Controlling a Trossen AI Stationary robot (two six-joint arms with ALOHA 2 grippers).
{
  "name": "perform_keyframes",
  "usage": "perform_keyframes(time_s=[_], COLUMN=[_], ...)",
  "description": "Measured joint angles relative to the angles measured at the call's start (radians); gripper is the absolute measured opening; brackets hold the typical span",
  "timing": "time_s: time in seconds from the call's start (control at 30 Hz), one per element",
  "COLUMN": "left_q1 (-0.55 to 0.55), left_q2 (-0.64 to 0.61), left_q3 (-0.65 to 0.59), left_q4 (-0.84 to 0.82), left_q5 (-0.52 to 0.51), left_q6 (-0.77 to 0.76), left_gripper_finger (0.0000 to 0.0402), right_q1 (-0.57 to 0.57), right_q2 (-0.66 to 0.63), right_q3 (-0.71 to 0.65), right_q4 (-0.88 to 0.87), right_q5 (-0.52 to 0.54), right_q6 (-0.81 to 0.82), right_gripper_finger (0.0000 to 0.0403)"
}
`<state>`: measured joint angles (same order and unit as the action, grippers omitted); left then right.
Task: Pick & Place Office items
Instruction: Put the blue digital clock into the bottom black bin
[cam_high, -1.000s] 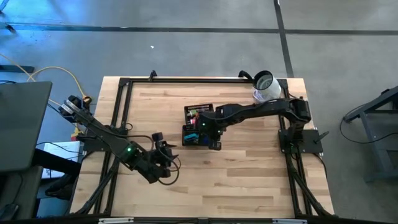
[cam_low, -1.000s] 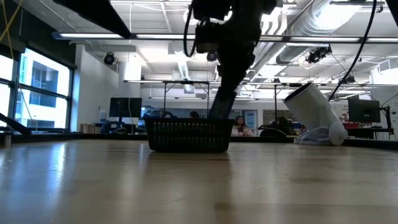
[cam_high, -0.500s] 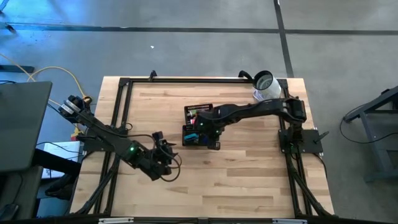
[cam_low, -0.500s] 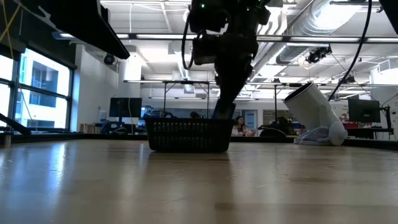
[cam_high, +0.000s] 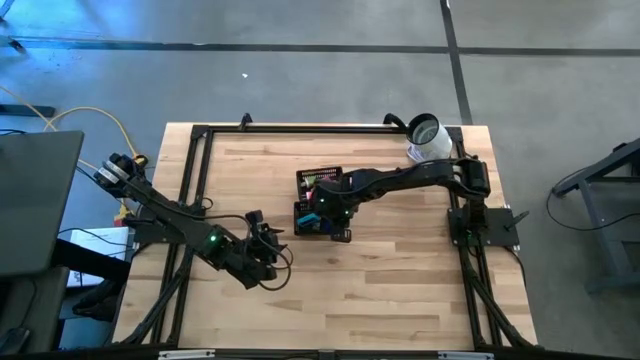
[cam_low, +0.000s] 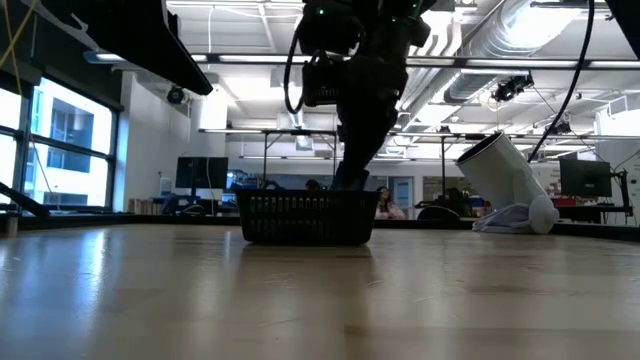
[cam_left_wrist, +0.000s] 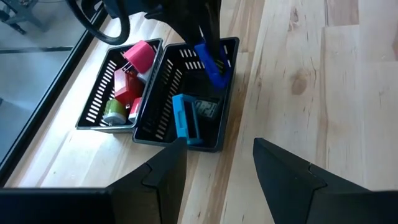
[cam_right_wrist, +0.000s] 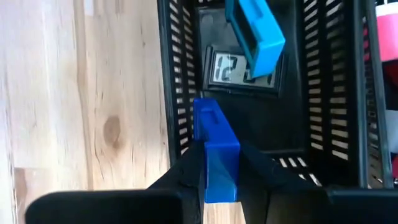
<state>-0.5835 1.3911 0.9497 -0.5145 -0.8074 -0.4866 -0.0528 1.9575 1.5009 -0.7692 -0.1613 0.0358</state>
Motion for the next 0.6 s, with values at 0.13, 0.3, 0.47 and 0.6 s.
perform_keyframes(time_s=[0.13,0.3,0.47,0.6], left_q1=[0.0,0.0,0.0,0.0], left_q2=[0.0,0.0,0.0,0.0], left_q3=[0.0,0.0,-0.004,-0.005], left_q4=[0.0,0.0,0.004,0.003], left_q5=[0.0,0.0,0.004,0.008], left_q6=[0.0,0.0,0.0,-0.001], left_gripper_finger=[0.0176,0.0176,0.0176,0.0176], right_q1=[0.006,0.007,0.007,0.0], right_q2=[0.027,0.048,0.049,0.045], right_q3=[0.001,0.0,0.0,0.0], right_q4=[0.013,0.024,0.08,0.099], right_q5=[-0.003,-0.028,-0.03,-0.051], right_q6=[-0.005,-0.015,-0.006,-0.004], right_gripper_finger=[0.0052,0.0064,0.0109,0.0153])
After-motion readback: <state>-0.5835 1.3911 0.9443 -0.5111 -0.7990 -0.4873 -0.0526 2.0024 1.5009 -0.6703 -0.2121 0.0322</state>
